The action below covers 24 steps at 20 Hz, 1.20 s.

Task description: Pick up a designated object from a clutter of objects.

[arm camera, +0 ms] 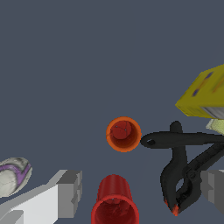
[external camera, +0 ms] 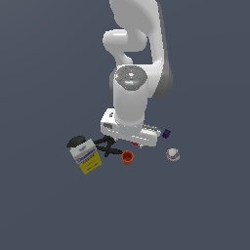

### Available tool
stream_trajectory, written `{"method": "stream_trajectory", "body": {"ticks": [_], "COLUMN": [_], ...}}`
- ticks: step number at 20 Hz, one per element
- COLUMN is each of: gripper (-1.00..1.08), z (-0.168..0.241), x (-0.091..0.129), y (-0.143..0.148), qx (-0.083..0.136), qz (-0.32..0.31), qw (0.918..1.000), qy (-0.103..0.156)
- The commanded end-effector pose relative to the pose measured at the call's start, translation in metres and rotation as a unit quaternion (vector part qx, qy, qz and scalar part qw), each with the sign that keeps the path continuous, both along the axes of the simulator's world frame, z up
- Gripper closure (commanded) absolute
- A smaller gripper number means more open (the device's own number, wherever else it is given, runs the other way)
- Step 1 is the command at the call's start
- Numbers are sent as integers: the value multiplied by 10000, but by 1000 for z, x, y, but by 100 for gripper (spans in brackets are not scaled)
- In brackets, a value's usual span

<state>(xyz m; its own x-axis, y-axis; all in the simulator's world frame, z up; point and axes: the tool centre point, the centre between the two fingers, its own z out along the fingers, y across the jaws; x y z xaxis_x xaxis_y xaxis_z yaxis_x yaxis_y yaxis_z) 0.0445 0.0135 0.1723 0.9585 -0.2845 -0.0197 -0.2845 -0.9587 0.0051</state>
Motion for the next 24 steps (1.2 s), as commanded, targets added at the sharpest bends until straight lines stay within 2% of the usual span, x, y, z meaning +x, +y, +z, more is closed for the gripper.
{"method": "stream_trajectory", "body": {"ticks": [1,11,19,24], "gripper": [-92,-92,-92,-92], "z": [-24,-79,-86,-105], "x": [4,9,8,8], "y": [0,-1,-1,-2], "qx": [1,-11,-13,-14], "qz": [-281,-908,-941,-951], "qw": [9996,9958,9955,9954], "qy": [-33,-95,-91,-96]}}
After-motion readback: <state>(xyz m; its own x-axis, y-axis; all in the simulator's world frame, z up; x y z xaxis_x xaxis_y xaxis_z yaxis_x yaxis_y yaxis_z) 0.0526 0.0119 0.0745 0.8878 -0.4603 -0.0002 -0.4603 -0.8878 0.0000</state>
